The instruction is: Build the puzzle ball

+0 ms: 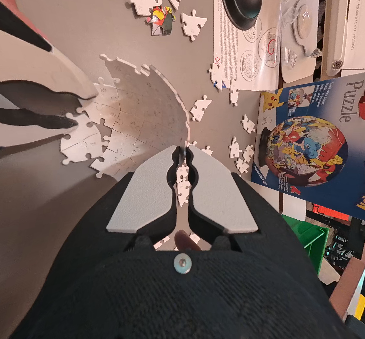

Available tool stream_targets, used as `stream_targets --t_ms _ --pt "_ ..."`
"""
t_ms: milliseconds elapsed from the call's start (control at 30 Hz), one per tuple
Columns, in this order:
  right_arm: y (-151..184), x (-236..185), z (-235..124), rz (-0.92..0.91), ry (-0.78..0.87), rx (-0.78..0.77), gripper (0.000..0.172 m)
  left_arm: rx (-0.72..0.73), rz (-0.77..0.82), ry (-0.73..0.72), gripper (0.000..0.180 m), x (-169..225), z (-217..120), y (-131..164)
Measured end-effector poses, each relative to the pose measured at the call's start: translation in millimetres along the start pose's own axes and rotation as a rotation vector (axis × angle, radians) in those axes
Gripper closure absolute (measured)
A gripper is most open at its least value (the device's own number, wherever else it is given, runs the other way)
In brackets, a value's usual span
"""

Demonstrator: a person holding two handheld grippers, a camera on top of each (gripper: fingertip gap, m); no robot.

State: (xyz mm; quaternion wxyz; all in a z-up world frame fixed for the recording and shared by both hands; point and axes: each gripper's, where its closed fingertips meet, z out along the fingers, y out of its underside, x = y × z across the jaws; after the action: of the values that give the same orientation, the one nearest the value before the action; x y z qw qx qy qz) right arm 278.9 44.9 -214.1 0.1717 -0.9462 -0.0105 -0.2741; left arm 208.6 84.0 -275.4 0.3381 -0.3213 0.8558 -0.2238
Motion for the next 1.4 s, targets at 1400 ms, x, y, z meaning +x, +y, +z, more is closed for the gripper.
stream_targets --t_ms 1400 --pt "6.9 -0.1 -3.7 0.071 0.03 -0.011 0.166 -0.043 0.016 0.136 0.169 18.1 -14.8 17.8"
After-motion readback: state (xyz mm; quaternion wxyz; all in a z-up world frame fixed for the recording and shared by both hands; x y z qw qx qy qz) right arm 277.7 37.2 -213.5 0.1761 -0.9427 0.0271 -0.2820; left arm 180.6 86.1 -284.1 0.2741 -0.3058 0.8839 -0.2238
